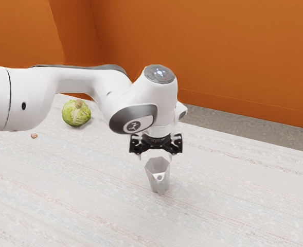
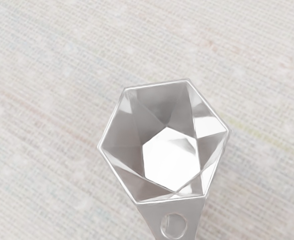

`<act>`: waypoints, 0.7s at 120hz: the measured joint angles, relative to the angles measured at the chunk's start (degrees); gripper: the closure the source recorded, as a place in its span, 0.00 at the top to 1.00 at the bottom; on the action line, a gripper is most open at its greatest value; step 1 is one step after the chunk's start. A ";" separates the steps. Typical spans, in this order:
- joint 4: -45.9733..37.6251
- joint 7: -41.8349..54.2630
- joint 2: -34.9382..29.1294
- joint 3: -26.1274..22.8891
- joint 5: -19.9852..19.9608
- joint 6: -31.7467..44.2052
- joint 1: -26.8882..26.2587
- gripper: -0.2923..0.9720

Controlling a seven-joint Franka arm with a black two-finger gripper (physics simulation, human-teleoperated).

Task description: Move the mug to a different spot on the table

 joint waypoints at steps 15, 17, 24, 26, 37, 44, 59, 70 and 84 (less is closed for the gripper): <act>-0.33 -7.61 3.99 1.34 1.09 3.58 -1.11 0.77; -0.42 -8.52 4.35 1.40 1.16 4.24 -1.13 0.77; -0.58 -11.49 5.83 1.51 1.32 6.56 -1.15 0.77; -0.71 -12.29 6.22 1.52 1.35 7.22 -1.17 0.77; -1.65 -16.28 7.96 1.72 1.49 10.31 -1.07 0.77; -2.03 -18.51 9.26 1.91 1.56 11.69 -0.98 0.77; -2.98 -22.77 10.81 2.13 3.43 14.08 -1.85 0.77; -3.44 -25.84 11.64 2.37 6.89 15.19 -2.31 0.77; -3.75 -29.19 12.76 2.51 9.74 16.05 -2.98 0.77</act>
